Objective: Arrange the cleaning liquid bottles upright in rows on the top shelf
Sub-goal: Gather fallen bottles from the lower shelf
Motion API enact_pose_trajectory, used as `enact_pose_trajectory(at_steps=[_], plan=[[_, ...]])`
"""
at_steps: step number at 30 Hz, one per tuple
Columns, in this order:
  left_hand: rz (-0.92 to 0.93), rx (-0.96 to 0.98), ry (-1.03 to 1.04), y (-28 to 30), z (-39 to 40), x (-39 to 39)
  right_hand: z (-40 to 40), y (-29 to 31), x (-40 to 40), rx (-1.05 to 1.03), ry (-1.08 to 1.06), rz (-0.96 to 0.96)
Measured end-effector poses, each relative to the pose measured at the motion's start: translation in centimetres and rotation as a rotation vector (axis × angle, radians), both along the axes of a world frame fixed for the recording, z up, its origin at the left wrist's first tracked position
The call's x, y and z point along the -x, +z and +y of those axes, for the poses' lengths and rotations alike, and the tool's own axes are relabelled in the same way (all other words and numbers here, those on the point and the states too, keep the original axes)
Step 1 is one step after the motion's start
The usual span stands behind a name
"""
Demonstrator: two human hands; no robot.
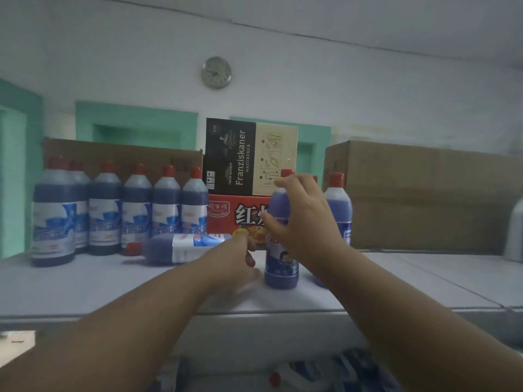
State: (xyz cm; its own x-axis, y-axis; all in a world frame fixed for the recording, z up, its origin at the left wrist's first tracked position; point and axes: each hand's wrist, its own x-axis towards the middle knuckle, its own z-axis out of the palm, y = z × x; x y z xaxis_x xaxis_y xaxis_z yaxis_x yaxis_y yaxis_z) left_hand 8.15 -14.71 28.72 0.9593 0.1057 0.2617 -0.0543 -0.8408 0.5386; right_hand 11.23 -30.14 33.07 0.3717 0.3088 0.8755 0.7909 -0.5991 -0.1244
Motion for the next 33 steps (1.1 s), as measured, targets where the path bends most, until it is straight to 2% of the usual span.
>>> enact_pose_trajectory(at_steps=[4,8,12,15,19,22,27,30,33], plan=[[0.007,-0.006,0.080,-0.1,4.1,3.1,2.7,-0.3,1.2,0.042,0.103,0.021],[0.018,-0.094,0.186,0.3,9.3,5.5,7.4,-0.1,1.8,0.187,0.184,0.180],[0.042,-0.110,0.204,0.2,14.1,6.4,13.0,-0.7,-0.3,0.436,0.112,0.282],[0.068,-0.137,0.170,-0.3,16.6,6.4,16.3,-1.6,-2.1,0.507,0.046,0.397],[0.069,-0.181,0.084,-0.5,18.0,6.0,17.6,-2.0,-2.6,0.655,-0.036,0.394],[0.000,-0.171,0.067,-1.2,18.2,5.8,17.3,-0.5,-1.3,0.723,-0.052,0.388],[-0.170,-0.123,0.177,-1.5,17.8,6.5,19.5,0.2,0.3,0.909,-0.041,0.605],[-0.166,-0.094,0.176,-1.6,17.8,6.8,19.9,0.1,0.1,0.901,-0.030,0.598],[-0.157,0.018,0.175,-1.5,18.2,6.9,19.0,1.0,0.3,0.689,0.004,0.564]])
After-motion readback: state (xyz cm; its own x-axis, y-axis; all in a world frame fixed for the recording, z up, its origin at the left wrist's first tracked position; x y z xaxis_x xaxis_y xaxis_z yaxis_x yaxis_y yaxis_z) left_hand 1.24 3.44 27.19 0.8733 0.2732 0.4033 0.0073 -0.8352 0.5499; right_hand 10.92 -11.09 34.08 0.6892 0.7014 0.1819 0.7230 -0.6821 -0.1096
